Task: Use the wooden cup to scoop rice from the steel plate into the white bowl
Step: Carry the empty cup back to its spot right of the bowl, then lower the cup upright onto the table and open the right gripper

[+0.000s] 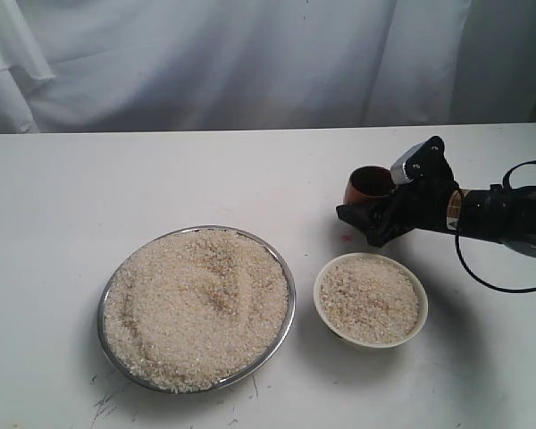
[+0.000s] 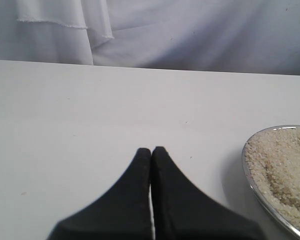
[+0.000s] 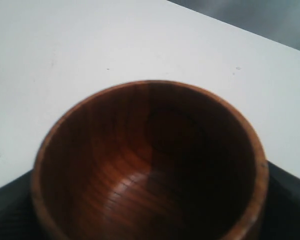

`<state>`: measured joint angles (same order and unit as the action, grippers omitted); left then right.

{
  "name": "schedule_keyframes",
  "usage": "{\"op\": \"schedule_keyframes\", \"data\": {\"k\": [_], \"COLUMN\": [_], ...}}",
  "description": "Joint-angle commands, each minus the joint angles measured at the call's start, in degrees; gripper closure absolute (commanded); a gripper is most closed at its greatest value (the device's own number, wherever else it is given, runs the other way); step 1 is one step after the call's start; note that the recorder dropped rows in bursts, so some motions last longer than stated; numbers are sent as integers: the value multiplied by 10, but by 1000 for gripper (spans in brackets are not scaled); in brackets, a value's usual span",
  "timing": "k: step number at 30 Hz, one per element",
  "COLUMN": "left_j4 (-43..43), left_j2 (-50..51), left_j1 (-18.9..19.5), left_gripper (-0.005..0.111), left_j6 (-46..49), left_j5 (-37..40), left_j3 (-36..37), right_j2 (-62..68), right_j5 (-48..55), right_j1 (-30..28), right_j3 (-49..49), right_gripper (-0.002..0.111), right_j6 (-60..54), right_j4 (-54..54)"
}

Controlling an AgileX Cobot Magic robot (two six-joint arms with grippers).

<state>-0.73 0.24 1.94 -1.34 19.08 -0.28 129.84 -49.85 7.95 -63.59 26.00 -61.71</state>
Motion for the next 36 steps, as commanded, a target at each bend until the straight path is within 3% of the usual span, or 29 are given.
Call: {"op": "schedule_keyframes", "data": {"k": [1,8,10,17,27,34,36], "left_j4": [1,1,1,1,1,1,1], "left_j2": [-2,-2,-2,-2,-2,-2,-2], "left_j1": [-2,-2,-2,-2,-2,-2,-2], "left_gripper": [107,107,107,107,107,107,107], "left_j6": [0,0,0,0,0,0,0], "left_j5": [-8,-8,-8,-8,-8,-8,-8], "left_j3": [3,3,3,3,3,3,3], "right_j2": [-2,-2,-2,-2,-50,-128,-164], "right_j5": [-42,-45,-40,-39,-69,-74,-88], "right_j1": [1,1,1,1,-4,-15,-35], "right_j3": [-3,-3,-3,-3,-3,-3,-2], "right_gripper": [83,39,32,29,16,16,23], "right_j6": [23,9,3,29,31,52,108], "right_j4": [-23,-50,-65,-79,-68,-120,-150]}}
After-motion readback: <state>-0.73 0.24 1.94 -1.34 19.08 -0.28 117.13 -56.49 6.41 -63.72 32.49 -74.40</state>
